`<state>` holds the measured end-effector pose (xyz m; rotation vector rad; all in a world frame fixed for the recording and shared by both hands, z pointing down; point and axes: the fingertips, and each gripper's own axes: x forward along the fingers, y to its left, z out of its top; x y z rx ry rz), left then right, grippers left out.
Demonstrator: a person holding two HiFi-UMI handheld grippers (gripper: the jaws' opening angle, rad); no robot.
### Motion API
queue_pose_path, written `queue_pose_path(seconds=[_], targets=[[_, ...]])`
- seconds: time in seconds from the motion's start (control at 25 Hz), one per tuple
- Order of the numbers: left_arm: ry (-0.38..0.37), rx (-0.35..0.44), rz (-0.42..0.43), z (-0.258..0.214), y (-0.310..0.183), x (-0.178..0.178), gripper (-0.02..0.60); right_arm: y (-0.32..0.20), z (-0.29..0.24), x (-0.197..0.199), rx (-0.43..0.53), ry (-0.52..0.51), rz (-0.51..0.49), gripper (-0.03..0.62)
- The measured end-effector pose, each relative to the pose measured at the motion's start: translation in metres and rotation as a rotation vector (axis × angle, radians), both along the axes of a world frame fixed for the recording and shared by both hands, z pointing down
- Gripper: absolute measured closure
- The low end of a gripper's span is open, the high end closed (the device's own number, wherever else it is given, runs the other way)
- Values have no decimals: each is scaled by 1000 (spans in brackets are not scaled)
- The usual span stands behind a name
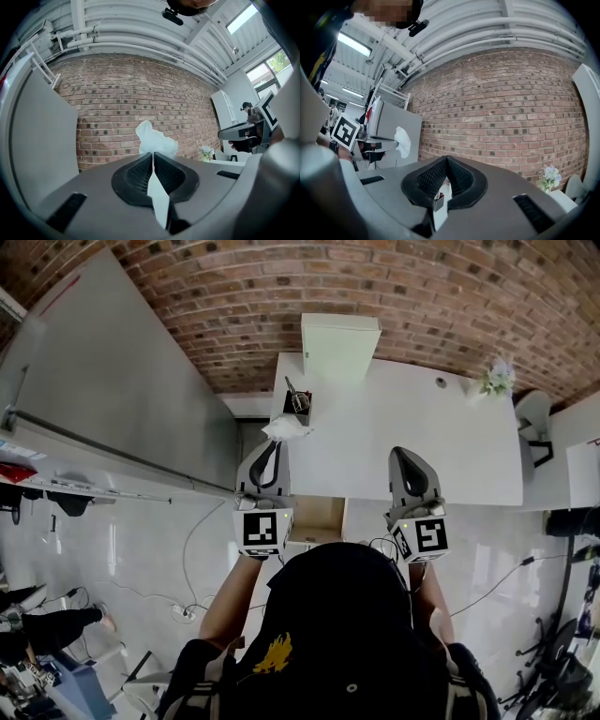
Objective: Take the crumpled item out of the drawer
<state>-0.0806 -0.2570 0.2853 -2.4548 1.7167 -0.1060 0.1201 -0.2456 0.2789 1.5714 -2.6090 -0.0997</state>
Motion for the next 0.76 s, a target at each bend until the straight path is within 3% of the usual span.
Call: queue_pose_path(seconds=[0.52,0.76], targets=[[9,-32,-26,8,13,-13,554,7,2,-6,-13,13,-27,568],[26,-2,8,-2,20,-1,554,9,2,1,-10,14,-17,568]])
